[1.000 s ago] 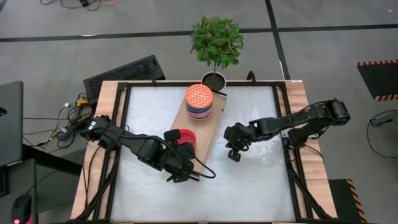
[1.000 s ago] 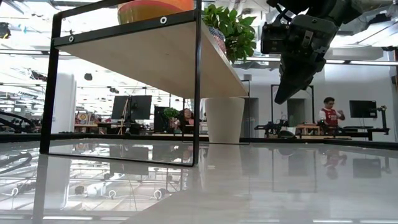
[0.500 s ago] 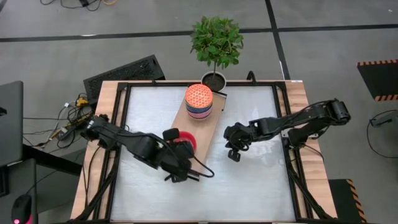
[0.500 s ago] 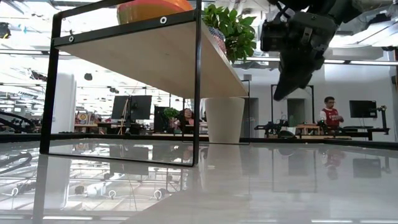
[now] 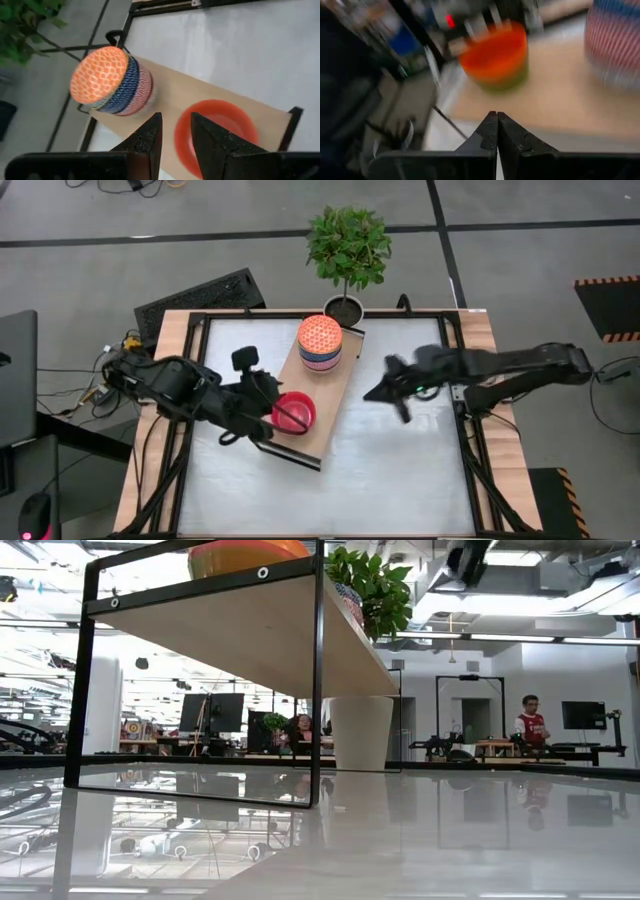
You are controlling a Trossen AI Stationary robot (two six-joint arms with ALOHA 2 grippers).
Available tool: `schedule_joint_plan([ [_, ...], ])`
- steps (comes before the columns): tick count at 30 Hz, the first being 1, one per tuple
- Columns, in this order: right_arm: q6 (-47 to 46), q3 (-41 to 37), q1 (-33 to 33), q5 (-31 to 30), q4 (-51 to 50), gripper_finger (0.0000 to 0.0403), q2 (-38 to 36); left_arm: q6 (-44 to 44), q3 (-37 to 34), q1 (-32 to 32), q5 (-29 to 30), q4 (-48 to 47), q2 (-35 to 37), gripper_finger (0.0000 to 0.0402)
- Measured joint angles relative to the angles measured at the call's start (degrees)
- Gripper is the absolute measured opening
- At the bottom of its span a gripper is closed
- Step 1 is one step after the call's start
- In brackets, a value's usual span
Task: Place and stack bowls onto a shelf
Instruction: Return to Home Position
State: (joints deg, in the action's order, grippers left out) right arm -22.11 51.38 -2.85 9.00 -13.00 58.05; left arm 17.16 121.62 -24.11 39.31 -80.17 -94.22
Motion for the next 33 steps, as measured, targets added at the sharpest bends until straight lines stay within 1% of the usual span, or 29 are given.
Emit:
schedule_joint_plan([
  [2, 1.35, 1.52, 0.04, -0.10, 0.34, 0.0025, -4.49, -2.40, 0.00, 0.13, 0.06, -0.13, 0.21, 0.0088],
  [4, 7.77, 2.58, 0.60, -0.78, -0.17, 0.0025, -8.46, -5.72, 0.00, 0.13, 0.21, -0.41, 0.23, 0.0088],
  [6, 12.40, 3.30, 1.28, -1.00, -2.77, 0.0025, -12.55, -6.63, 0.00, 0.06, -0.18, -0.36, 0.21, 0.0088],
  [8, 12.45, 3.42, 1.48, -1.28, -5.75, 0.0025, -16.45, -5.75, 0.00, 0.62, -0.24, 0.40, 0.21, 0.0088],
  [10, 13.20, 3.36, 1.46, -1.23, -6.57, 0.0028, -19.75, -2.97, -0.01, 1.77, -0.76, 1.34, 0.31, 0.0088],
  [13, 12.97, 2.14, 1.97, 0.03, -7.65, 0.0037, -23.76, -2.18, -0.07, 2.35, -3.52, 4.01, 1.60, 0.0088],
  [15, 10.98, 0.75, 2.24, 0.10, -9.29, 0.0042, -26.30, -2.73, -0.13, 2.18, -4.21, 7.68, 3.18, 0.0088],
  [18, 7.34, -1.88, 2.27, 0.08, -9.60, 0.0044, -28.95, -5.21, -3.73, 1.96, -5.90, 16.75, 7.00, 0.0088],
  [21, 4.75, -5.57, 2.26, 0.18, -6.71, 0.0044, -31.86, -6.59, -10.83, 2.00, -7.85, 27.21, 12.07, 0.0088],
  [24, 3.38, -8.95, 2.28, 0.16, -2.60, 0.0044, -34.03, -5.07, -21.54, 2.61, -9.13, 37.52, 18.81, 0.0088],
  [26, 2.39, -10.76, 2.65, 0.18, -0.33, 0.0044, -34.92, -2.32, -30.32, 3.33, -10.19, 44.89, 24.10, 0.0088],
  [28, 1.36, -12.22, 2.73, 0.19, 1.96, 0.0044, -35.91, -1.06, -39.69, 4.13, -11.67, 54.17, 29.43, 0.0088],
  [30, 1.11, -12.74, 2.73, 0.19, 1.85, 0.0044, -36.72, -0.39, -49.16, 4.64, -12.79, 63.25, 34.92, 0.0088],
  [33, 1.22, -13.53, 2.73, 0.16, 2.07, 0.0044, -37.51, 1.98, -61.96, 5.14, -13.33, 72.42, 42.83, 0.0088],
])
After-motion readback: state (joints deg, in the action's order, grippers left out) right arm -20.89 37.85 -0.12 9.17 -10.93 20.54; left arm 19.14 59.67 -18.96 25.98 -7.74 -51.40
